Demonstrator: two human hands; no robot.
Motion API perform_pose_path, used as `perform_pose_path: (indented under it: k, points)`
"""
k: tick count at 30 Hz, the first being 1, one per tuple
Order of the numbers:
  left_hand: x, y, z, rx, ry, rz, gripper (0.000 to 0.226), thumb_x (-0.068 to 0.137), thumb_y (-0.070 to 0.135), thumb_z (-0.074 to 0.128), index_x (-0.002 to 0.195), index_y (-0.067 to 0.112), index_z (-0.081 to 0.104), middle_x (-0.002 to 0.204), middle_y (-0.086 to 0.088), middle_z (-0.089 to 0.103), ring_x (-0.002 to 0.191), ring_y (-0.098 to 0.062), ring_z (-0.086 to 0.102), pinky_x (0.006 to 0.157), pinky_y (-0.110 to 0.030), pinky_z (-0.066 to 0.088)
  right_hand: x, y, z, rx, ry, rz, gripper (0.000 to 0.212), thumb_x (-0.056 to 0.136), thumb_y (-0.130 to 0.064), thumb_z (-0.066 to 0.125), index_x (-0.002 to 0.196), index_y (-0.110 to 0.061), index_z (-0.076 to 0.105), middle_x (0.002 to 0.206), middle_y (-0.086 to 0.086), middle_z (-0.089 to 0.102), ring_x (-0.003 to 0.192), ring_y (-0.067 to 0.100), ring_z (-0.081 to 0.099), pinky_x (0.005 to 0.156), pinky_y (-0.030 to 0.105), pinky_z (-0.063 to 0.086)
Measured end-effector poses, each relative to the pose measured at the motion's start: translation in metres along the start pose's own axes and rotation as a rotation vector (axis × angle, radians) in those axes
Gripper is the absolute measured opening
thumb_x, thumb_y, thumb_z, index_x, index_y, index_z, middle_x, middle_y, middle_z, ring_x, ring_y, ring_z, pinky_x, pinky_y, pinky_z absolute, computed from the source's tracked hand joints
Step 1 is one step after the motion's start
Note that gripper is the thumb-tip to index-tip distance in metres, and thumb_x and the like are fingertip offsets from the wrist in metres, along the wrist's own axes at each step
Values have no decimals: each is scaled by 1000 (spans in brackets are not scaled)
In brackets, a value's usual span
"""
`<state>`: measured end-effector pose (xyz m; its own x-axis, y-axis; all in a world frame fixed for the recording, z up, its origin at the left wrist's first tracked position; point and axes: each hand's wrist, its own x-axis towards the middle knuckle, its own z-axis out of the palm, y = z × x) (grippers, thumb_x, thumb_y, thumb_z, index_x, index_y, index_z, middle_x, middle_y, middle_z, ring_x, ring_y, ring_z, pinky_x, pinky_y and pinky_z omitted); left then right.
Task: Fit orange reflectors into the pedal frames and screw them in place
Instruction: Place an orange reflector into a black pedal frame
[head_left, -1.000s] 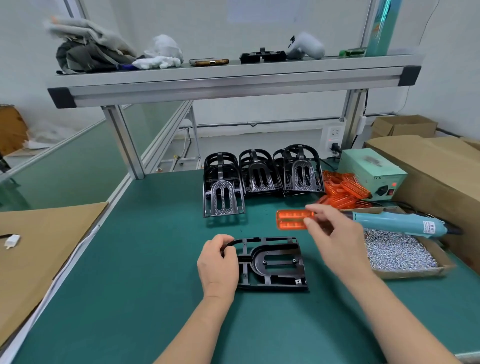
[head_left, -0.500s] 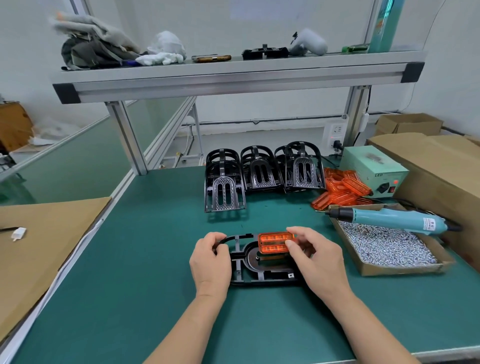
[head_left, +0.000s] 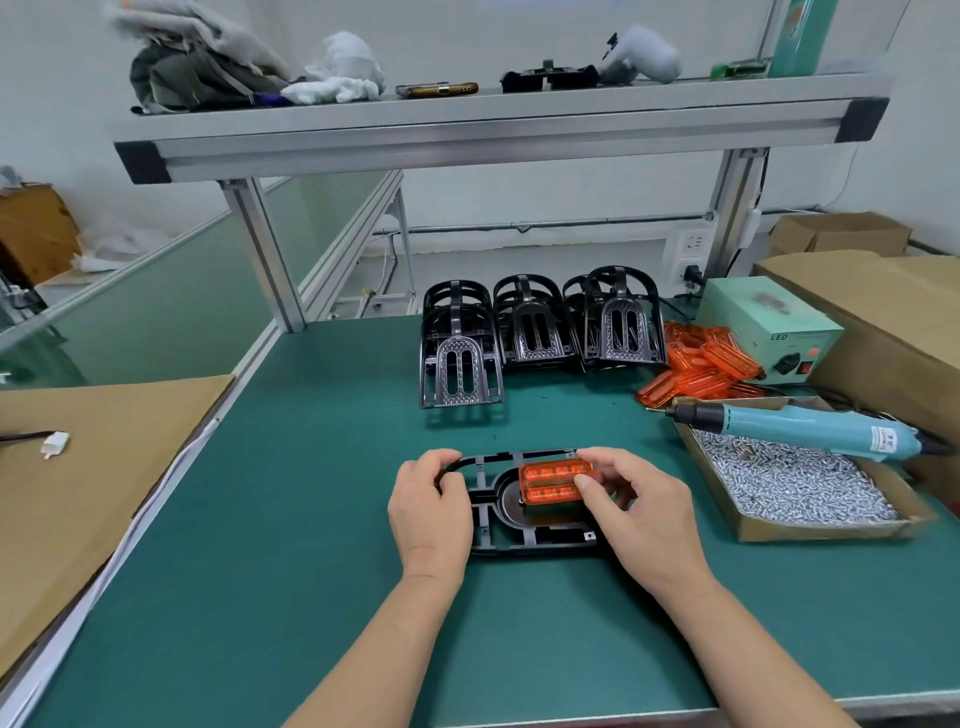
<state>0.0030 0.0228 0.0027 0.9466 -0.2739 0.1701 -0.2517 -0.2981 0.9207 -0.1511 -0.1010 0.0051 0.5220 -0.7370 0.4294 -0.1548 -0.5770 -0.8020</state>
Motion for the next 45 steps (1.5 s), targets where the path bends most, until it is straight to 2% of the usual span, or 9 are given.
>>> perform_pose_path:
  k: [8,15,19,24,30,36,41,45]
  points:
    - [-1,1,1,-4,-9,1,34,88,0,49,92,26,70,95,6,61,92,-15,57,81,-20,35,-1,-2,1,-3,-41,9,21,85,-9,77,102,-22,77,73,-9,65,70,7,58,66,8,41]
    - [-2,1,0,34,-16,34,33,89,-1,49,94,25,69,94,7,59,90,-11,54,71,1,32,-1,-4,1,5,-65,26,20,85,-10,77,101,-22,77,74,-7,66,69,9,58,68,10,43]
    - [-3,2,-1,51,-18,49,32,89,-2,49,94,22,70,95,8,56,86,-4,51,72,4,31,-1,-4,1,9,-71,37,21,86,-9,77,102,-22,77,76,-8,67,71,8,59,69,9,43]
    - [-4,4,-3,35,-37,53,33,89,-3,51,91,26,65,95,10,56,87,0,52,73,5,29,-1,-4,0,-9,-82,32,22,86,-10,76,103,-23,76,77,-9,66,74,8,59,71,8,42]
    - [-4,3,-2,35,-70,60,31,89,-1,53,95,27,66,100,9,57,94,-10,57,74,1,33,0,-4,0,-12,-83,34,21,86,-10,76,103,-23,76,79,-8,68,77,9,61,72,10,44]
    - [-4,3,-3,24,-84,54,30,88,0,55,95,27,65,98,12,57,97,-14,59,83,-16,36,1,-2,1,-13,-54,60,20,87,-11,76,102,-24,76,79,-11,67,78,7,60,73,8,43]
    - [-4,4,-4,8,-76,50,32,87,-1,55,93,29,65,98,14,57,95,-11,59,80,-12,36,3,2,2,-15,-44,91,20,87,-11,75,101,-25,75,81,-9,66,79,7,60,73,9,44]
    - [-5,5,-4,3,-72,55,33,87,-1,55,93,29,66,98,14,58,96,-10,59,85,-19,37,5,3,1,-25,-53,107,19,87,-12,75,101,-25,75,83,-9,66,81,6,61,74,9,44]
